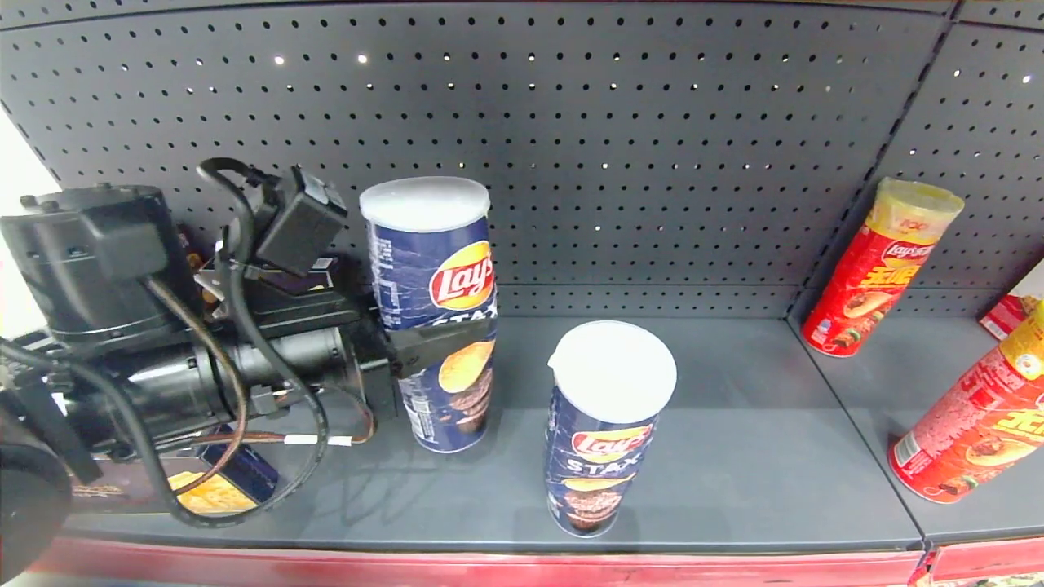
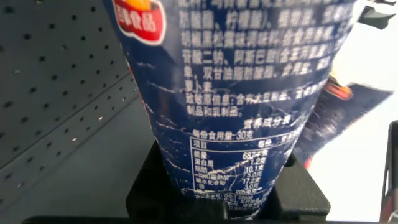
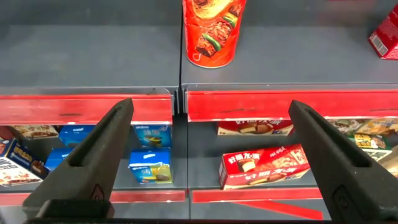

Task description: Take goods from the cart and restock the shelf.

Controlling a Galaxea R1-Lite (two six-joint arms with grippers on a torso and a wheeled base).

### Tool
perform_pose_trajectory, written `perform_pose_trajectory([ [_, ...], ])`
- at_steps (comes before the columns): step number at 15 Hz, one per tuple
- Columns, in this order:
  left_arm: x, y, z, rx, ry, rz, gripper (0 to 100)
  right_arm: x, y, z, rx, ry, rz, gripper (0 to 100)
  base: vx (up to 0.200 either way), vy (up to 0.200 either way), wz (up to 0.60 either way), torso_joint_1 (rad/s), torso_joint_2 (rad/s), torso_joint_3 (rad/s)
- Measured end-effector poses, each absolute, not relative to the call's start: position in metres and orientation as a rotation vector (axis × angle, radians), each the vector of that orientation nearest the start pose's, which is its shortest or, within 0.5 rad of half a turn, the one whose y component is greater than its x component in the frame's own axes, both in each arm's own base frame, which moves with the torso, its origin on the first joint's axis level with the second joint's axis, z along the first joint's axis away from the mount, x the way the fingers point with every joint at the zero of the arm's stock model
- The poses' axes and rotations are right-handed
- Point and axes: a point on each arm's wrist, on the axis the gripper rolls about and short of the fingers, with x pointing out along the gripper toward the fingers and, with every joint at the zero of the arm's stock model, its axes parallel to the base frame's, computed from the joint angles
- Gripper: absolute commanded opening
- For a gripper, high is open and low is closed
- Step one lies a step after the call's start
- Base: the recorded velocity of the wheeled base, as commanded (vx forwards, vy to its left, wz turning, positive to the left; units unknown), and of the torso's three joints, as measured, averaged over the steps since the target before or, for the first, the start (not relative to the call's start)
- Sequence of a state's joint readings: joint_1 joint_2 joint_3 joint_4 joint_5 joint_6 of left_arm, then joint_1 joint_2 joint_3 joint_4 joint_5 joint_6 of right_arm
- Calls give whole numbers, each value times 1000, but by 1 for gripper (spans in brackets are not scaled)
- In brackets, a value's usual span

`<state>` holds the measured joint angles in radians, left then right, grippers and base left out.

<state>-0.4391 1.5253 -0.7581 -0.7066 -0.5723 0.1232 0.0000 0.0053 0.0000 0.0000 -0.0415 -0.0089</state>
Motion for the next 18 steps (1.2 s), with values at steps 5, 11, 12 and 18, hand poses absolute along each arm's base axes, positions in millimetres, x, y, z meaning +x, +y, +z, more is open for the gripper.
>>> perform_pose_trajectory([
  [5,274,-145,224,91,13,-1065,0,-22,-1,76,-9,6,-41,100,0,0,0,0,0,0],
  [11,330,-170,223,56,-23,-1099,0,-22,-1,76,-9,6,-41,100,0,0,0,0,0,0],
  [12,337,-172,220,57,-38,-1120,0,-22,-1,76,-9,6,-41,100,0,0,0,0,0,0],
  [18,369,-184,201,65,-78,-1142,0,-22,-1,76,-9,6,-41,100,0,0,0,0,0,0],
])
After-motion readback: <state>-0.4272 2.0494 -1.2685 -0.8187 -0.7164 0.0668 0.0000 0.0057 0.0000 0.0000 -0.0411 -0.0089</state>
